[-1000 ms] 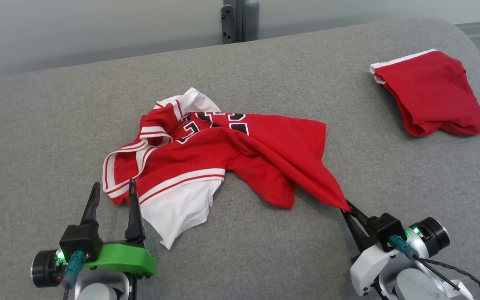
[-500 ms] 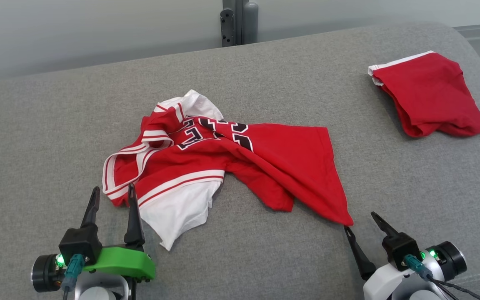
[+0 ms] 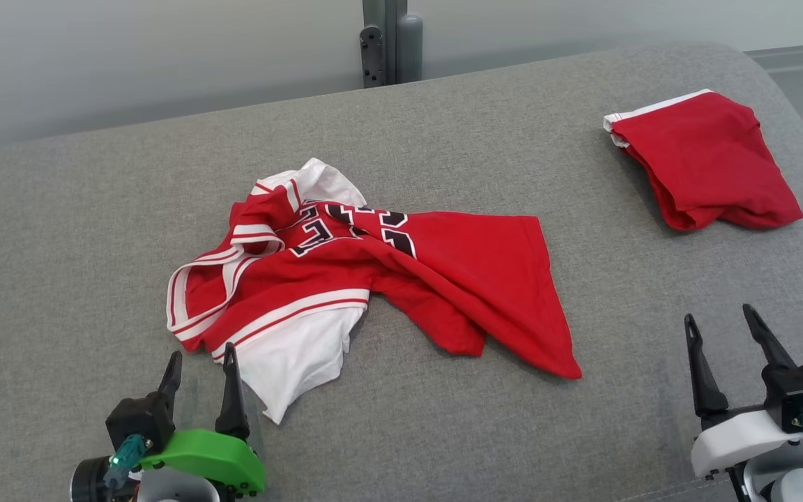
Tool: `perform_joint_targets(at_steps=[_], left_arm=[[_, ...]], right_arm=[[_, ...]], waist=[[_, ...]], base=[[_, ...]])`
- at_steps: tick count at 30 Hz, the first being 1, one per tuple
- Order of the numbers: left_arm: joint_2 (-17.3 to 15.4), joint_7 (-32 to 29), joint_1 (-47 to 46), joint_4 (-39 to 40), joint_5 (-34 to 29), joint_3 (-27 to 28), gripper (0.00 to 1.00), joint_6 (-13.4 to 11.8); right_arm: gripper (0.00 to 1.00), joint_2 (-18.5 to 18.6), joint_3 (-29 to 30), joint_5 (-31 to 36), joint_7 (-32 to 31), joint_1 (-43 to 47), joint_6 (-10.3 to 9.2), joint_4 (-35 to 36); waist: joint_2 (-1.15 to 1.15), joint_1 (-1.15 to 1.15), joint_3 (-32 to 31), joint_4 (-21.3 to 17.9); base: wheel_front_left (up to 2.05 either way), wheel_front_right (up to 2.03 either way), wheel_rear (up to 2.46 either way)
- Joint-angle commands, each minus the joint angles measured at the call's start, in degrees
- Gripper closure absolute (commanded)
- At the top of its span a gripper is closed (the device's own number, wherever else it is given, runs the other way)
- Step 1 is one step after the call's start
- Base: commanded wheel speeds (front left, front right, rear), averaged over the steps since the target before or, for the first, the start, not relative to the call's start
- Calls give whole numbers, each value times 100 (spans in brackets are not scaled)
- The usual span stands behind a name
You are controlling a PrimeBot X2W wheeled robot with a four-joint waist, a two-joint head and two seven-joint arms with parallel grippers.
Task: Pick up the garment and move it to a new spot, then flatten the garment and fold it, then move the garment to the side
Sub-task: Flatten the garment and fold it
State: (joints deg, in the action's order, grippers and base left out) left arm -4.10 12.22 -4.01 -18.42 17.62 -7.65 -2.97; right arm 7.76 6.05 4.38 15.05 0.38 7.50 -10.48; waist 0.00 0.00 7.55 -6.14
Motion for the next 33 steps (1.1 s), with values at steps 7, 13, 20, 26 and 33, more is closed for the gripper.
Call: perform_joint_targets(at_steps=[7, 13, 20, 26, 33], left_arm=[[-15, -309, -321, -738, 101, -81, 0, 75], [-37, -310, -827, -1359, 123, -100, 0, 98], [-180, -21, -1342, -1763, 64, -53, 100, 92], [-459, 183, -1694, -1817, -11, 95, 100, -14], [-670, 216, -2161, -2247, -128, 64, 100, -18]], right_arm=[[0, -171, 93, 107, 17, -216, -2, 703], [0, -228, -62, 123, 16, -367, -2, 917], [0, -256, -113, 113, 17, -440, -2, 1041], [0, -289, -112, 97, 17, -499, -2, 1061], [0, -345, 32, 144, 17, -622, -2, 1019]], waist=[[0, 0, 115, -13], [0, 0, 264, -40], [0, 0, 433, -90], [0, 0, 559, -122], [0, 0, 682, -221]], base=[[0, 0, 0], [0, 0, 0], [0, 0, 0], [0, 0, 0], [0, 0, 0]])
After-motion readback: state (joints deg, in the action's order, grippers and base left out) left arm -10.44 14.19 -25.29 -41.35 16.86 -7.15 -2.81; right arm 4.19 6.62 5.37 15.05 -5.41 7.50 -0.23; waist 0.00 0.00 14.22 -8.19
